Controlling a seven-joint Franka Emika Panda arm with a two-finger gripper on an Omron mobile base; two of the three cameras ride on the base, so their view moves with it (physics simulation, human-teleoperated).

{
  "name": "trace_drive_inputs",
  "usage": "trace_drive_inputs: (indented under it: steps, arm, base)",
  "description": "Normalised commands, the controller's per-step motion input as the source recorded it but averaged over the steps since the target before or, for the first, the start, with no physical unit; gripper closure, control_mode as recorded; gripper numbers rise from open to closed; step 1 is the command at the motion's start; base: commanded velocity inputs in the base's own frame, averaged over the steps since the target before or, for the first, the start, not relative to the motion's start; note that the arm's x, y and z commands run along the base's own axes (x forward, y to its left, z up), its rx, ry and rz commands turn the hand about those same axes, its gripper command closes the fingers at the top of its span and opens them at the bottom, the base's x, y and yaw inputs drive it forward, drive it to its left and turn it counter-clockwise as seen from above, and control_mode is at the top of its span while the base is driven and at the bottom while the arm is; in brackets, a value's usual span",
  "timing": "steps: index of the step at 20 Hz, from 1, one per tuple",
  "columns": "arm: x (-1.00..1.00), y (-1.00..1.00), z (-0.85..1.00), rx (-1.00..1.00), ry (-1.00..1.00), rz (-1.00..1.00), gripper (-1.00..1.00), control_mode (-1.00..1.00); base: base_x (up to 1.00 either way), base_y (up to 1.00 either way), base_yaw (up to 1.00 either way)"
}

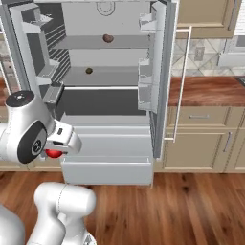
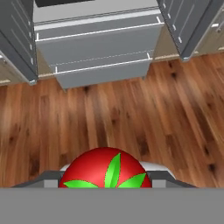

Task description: Place the tomato in the correct fridge rack based on whether it is a fruit or vegetable. Finally, close the fridge door.

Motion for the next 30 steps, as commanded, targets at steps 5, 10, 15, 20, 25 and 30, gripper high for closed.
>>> trace_drive_inputs:
  steps: [5, 10, 15, 20, 25, 30]
  arm:
    - [0.0, 0.0, 0.0, 0.0, 0.0, 0.0, 1.0, 1.0]
    - [0.0, 0.0, 0.0, 0.0, 0.0, 0.0, 1.0, 1.0]
    - [0.0, 0.0, 0.0, 0.0, 0.0, 0.0, 1.0, 1.0]
    - [0.0, 0.0, 0.0, 0.0, 0.0, 0.0, 1.0, 1.0]
    - [0.0, 0.0, 0.0, 0.0, 0.0, 0.0, 1.0, 1.0]
    - [0.0, 0.0, 0.0, 0.0, 0.0, 0.0, 1.0, 1.0]
  base:
    - [0.58, -0.01, 0.05]
    - [0.47, -0.19, 0.26]
    - [0.25, -0.3, 0.3]
    - [0.06, -0.7, 0.15]
    - [0.18, -0.29, 0.04]
    - [0.29, 0.0, 0.0]
